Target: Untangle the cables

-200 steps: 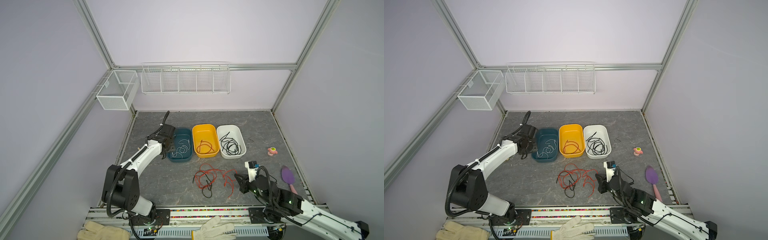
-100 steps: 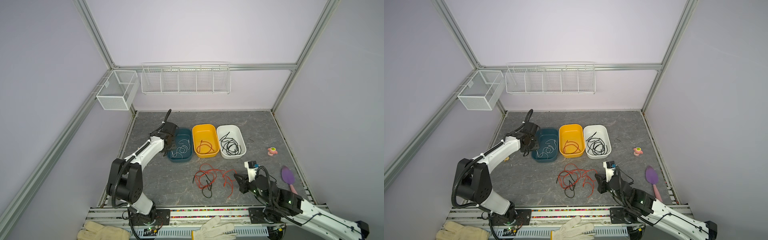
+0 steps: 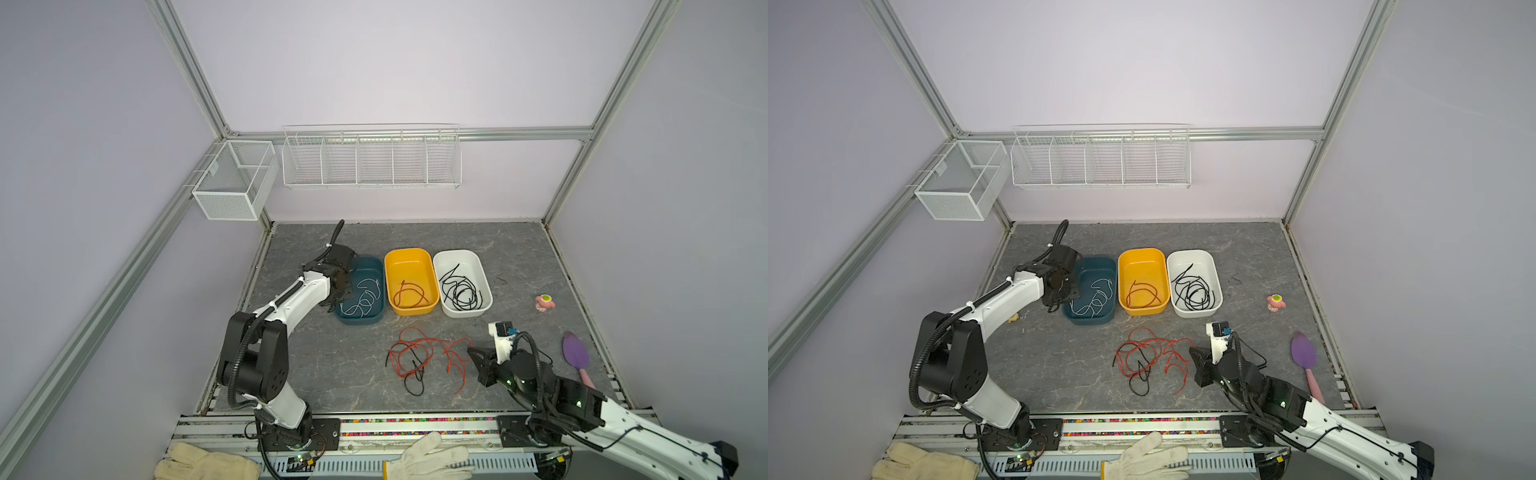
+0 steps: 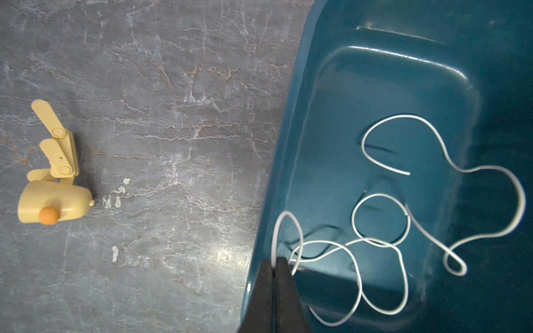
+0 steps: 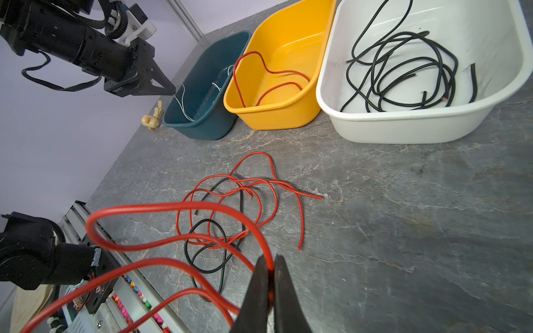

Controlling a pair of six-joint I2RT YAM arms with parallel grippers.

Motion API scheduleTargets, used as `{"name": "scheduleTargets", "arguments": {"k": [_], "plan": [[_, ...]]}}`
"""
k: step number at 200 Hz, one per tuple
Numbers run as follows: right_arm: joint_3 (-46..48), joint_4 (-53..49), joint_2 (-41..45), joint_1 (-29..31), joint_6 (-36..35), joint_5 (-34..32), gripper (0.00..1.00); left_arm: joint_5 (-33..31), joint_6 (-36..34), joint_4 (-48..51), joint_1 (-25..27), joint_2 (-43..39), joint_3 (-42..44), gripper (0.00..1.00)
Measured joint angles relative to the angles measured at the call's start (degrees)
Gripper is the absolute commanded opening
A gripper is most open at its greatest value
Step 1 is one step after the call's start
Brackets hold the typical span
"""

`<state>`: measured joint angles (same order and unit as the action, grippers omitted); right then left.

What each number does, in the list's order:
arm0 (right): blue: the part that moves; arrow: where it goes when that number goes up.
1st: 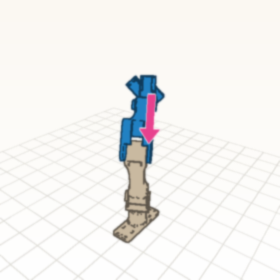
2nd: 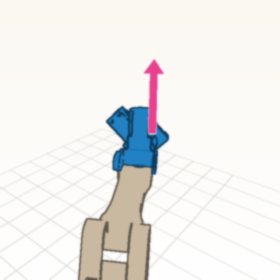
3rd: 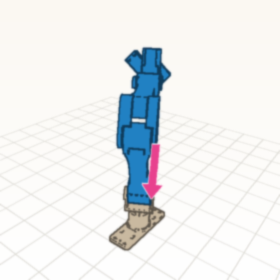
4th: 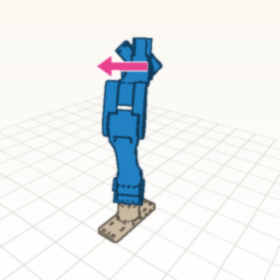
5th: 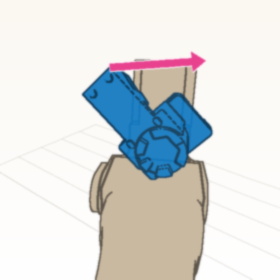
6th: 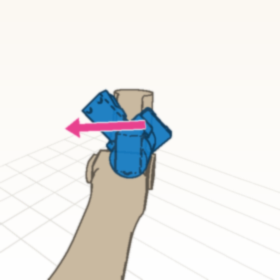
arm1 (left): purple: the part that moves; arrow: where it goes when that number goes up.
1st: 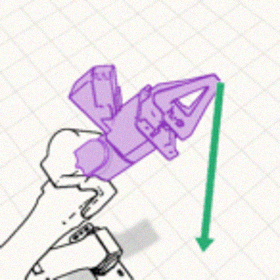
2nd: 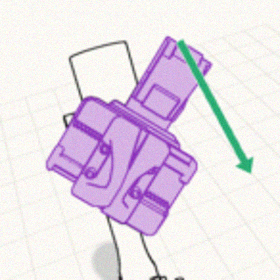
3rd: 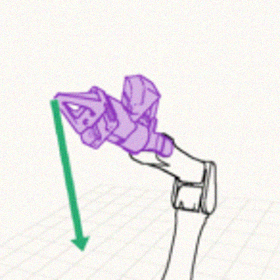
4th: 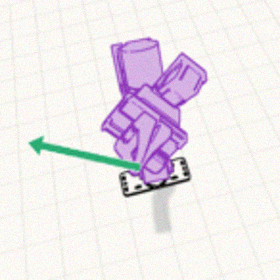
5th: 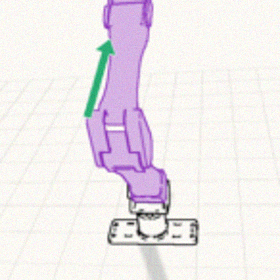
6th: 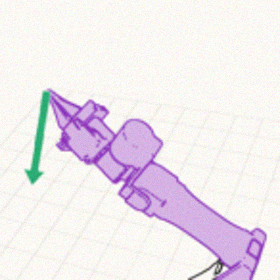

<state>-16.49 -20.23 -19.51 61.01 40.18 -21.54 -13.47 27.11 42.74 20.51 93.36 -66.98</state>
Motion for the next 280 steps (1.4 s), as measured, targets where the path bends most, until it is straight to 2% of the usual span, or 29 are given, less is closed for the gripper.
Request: {"name": "scheduleTargets", "arguments": {"k": [97,121,166,192,248,280], "plan": [[-0.02,0.35,0.0,0.0,0.02,0.0,0.07,2.45,0.22,-0.44,2.4,4.13,-2.47,0.02],[-0.15,0.2,0.0,0.0,0.0,-0.02,0.07,3.1,0.04,-0.42,3.1,5.92,-3.02,0.16],[-2.49,-1.95,-0.15,0.0,-0.13,-0.48,0.07,3.26,-0.59,0.55,3.56,6.27,-6.56,0.48],[-5.92,-3.37,-2.75,0.0,-0.74,-1.14,0.07,3.08,-1.62,1.99,3.56,5.49,-9.57,0.58],[-17.9,-7.15,-16.2,-0.28,-5.79,-1.7,0.07,2.84,-6.21,3.26,3.56,-1.18,-12.41,0.82],[-27.65,-8.87,-27.67,-2.71,-9.88,-1.03,0.07,2.82,-9.16,1.2,3.56,-7.3,-9.31,0.88]]}}
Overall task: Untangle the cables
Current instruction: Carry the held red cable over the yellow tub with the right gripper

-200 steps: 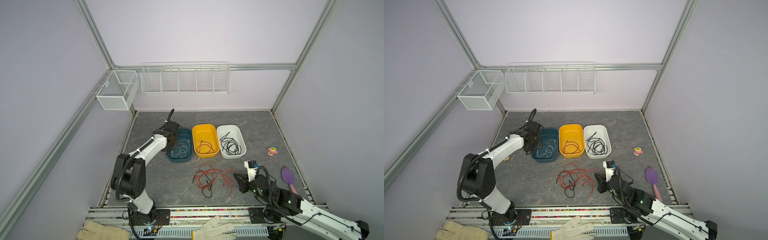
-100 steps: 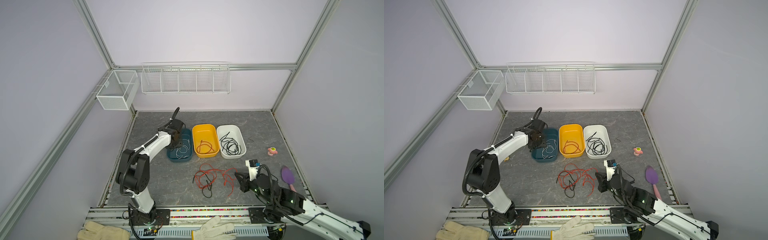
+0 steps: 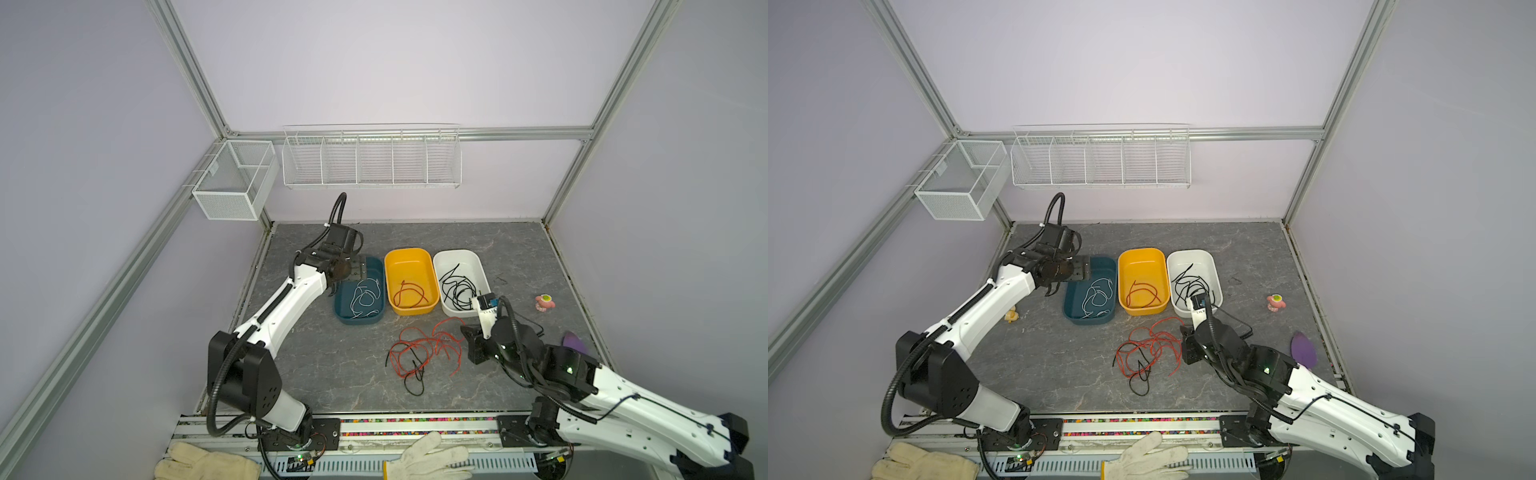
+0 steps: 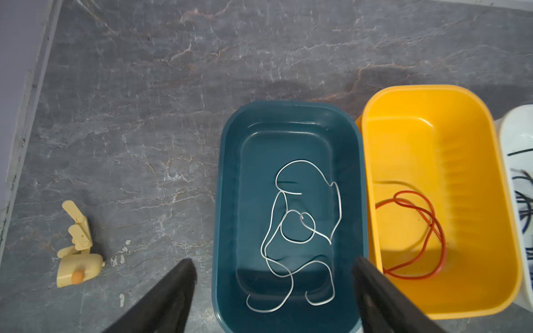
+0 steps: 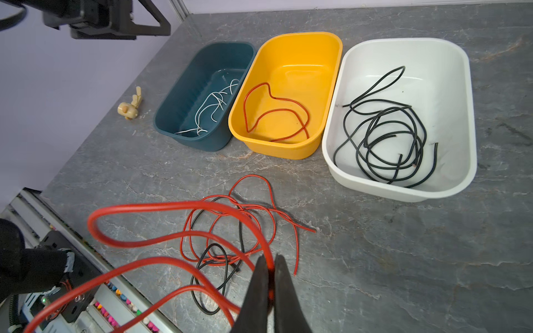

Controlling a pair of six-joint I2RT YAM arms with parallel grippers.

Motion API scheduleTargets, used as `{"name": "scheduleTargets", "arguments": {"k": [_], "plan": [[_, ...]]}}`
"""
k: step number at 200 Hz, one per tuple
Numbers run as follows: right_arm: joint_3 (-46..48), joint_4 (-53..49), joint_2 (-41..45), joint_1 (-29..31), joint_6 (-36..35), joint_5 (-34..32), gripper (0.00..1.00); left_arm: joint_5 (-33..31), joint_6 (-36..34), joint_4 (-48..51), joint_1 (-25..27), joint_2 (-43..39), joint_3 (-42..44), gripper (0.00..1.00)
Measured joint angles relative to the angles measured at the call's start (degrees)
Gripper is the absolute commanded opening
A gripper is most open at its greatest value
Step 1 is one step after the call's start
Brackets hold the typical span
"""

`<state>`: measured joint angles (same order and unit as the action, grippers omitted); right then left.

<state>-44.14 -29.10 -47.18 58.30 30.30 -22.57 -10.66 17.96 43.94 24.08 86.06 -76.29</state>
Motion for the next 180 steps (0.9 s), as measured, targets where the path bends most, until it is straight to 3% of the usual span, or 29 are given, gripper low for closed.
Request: {"name": "scheduleTargets", "arguments": {"k": [17,61,122,180], "plan": [[-5.66,-0.79,-6.14,-2.27,-2.1,1.62,0.07,-0.04,-1.9,-2.1,0.0,-3.43,3.74,1.0],[-19.54,-1.25,-20.61,-8.44,-6.64,6.12,0.07,-1.09,-3.96,-8.9,0.0,-11.28,15.39,1.0],[-31.52,-1.62,-39.32,-17.22,-9.97,13.88,0.07,-0.39,-6.84,-17.31,0.15,-16.76,23.06,0.99],[-40.37,-3.67,-53.96,-19.78,-10.58,17.86,0.06,-1.95,-13.92,-21.05,7.76,-22.14,28.83,0.99]]}}
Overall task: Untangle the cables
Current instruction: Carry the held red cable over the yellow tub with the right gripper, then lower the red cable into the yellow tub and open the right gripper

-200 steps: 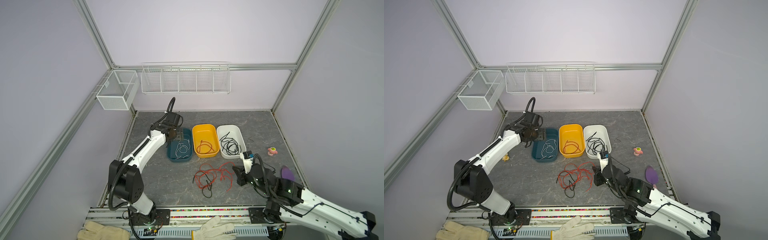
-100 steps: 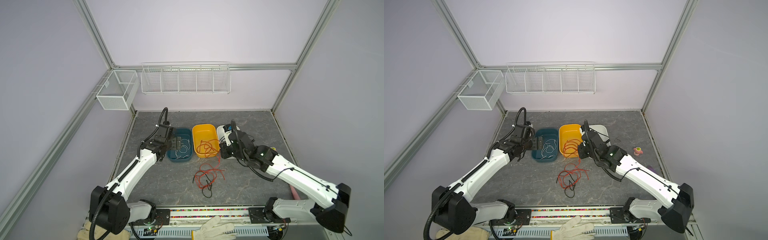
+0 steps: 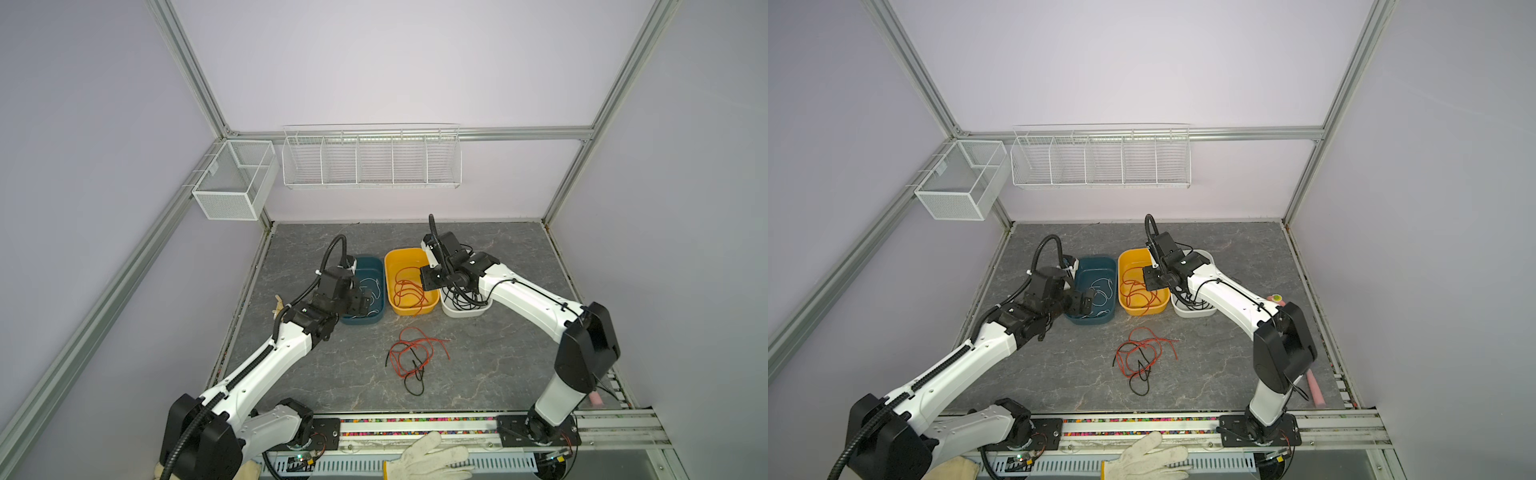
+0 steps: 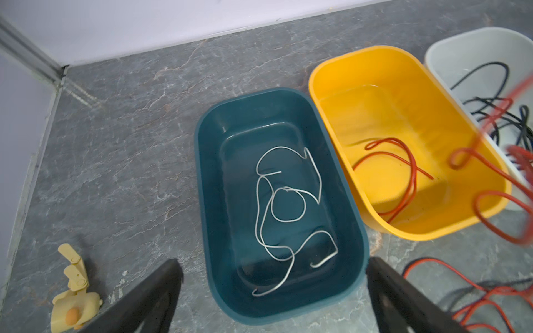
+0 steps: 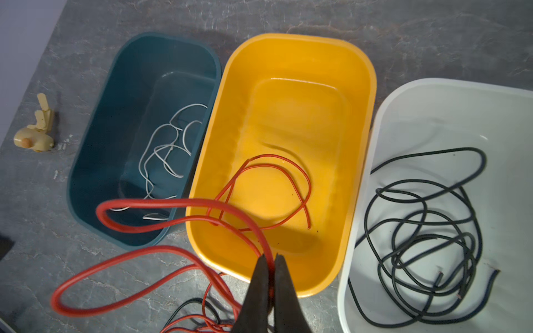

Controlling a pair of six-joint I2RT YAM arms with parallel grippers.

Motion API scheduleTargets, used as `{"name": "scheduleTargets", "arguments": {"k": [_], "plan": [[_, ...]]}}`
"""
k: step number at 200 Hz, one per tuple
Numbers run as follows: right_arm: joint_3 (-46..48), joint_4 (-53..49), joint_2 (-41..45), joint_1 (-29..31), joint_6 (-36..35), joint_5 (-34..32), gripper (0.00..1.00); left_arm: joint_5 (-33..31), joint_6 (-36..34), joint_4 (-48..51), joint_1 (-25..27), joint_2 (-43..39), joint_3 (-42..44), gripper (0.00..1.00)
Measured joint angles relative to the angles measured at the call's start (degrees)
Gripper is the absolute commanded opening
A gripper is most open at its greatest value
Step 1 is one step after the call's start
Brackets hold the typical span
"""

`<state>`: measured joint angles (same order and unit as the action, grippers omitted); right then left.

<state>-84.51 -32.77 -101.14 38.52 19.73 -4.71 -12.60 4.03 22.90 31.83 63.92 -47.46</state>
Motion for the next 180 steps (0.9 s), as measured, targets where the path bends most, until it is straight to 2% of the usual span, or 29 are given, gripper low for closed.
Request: {"name": "scheduleTargets", "arguments": {"k": [44,77,104,148,180], "plan": [[-4.42,-2.16,-8.76,-1.33,-0.31,0.04,0.07,-0.04,-3.72,-0.07,1.46,-7.93,1.42,0.99],[-9.11,-3.48,-14.34,-2.36,-0.31,-0.11,0.07,-0.22,-4.55,-2.67,1.57,-13.27,8.33,0.99],[-13.42,-5.05,-17.38,-3.1,-0.31,-0.28,0.07,-0.13,-4.52,-3.19,1.64,-13.14,11.72,0.99],[-20.55,-7.76,-19.76,-3.56,-0.7,-1.9,0.07,-0.24,-4.57,-3.96,2.25,-10.64,11.69,0.99],[-26.01,-9.81,-24.63,-3.63,-1.16,-3.61,0.07,-1.11,-4.55,-5.11,2.56,-10.84,11.69,0.99]]}}
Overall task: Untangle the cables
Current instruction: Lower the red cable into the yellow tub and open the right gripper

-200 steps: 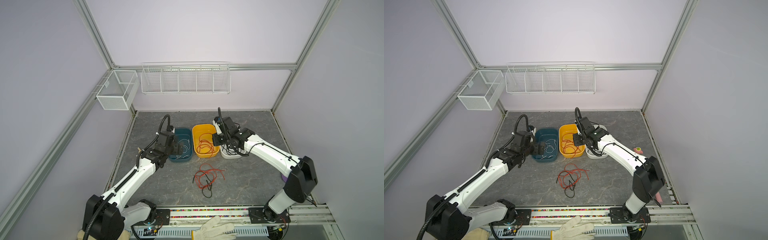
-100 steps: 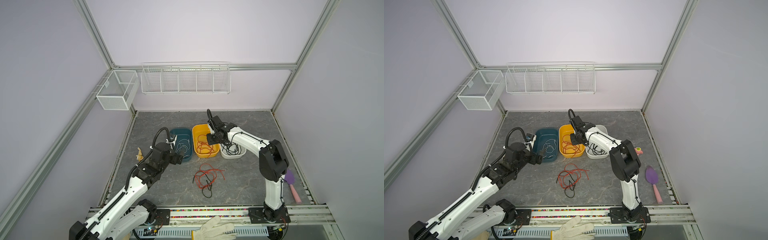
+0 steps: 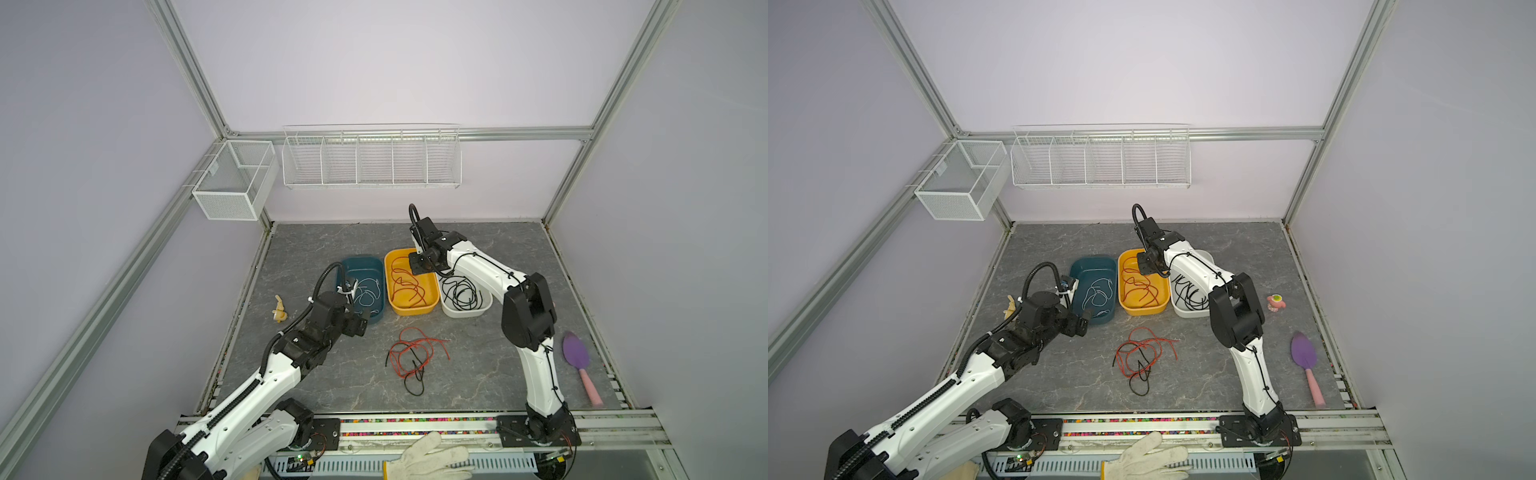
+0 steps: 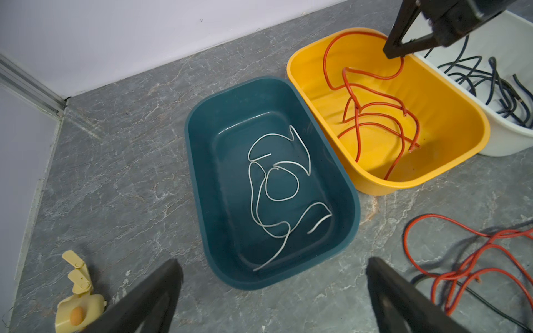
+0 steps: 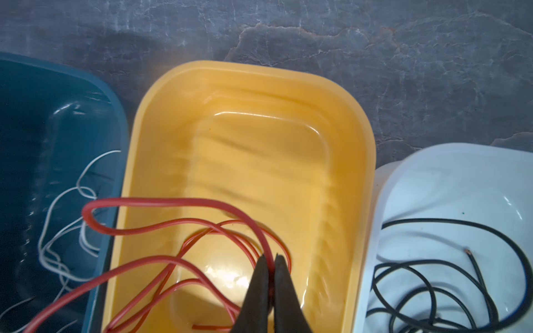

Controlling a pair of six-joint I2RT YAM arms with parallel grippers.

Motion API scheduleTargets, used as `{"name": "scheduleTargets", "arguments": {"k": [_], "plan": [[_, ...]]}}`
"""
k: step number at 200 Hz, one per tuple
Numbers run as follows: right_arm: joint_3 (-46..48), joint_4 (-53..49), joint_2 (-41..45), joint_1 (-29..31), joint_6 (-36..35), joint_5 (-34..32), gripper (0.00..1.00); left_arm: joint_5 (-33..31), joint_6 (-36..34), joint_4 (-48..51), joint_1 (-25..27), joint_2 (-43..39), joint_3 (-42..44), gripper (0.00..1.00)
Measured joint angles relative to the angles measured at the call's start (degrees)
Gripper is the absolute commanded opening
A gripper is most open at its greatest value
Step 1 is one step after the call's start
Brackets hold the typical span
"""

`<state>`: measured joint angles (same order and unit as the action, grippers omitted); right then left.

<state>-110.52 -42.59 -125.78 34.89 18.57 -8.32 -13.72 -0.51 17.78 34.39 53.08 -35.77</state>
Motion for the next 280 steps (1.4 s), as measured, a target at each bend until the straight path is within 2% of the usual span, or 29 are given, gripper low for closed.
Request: {"name": "scheduleTargets", "arguments": {"k": [58,118,146,169,198,212,231,243,280], "plan": [[1.81,-2.6,-2.51,-0.04,0.02,-0.63,0.07,-1.46,0.02,-0.13,2.01,2.62,0.0,0.99],[3.82,-3.65,2.64,-0.04,0.35,0.83,0.33,-1.51,0.28,0.28,2.01,3.74,-0.15,0.99],[3.82,-4.66,6.03,-0.02,0.02,1.09,0.4,-1.53,0.33,0.87,2.01,4.83,-1.09,0.99],[5.29,-4.96,8.66,0.17,-0.5,1.46,0.53,-1.68,0.46,1.33,2.01,5.33,-2.08,0.99],[11.69,-4.66,15.82,1.31,-0.98,1.97,0.7,-1.62,0.48,2.8,2.05,5.57,-3.69,0.99],[15.85,-3.72,21.0,2.21,-1.27,2.19,0.86,-1.64,0.57,3.96,2.05,5.75,-4.85,0.99],[20.96,-2.67,28.2,3.65,-1.22,1.73,1.0,-1.6,2.16,4.52,2.05,5.75,-5.7,0.99],[24.04,-1.95,32.65,4.76,-1.7,1.55,0.89,-1.25,3.65,5.51,2.05,5.84,-6.43,0.99],[34.6,0.35,44.35,7.72,-1.44,1.95,0.88,-0.31,10.29,11.17,2.05,8.11,-12.5,0.99]]}}
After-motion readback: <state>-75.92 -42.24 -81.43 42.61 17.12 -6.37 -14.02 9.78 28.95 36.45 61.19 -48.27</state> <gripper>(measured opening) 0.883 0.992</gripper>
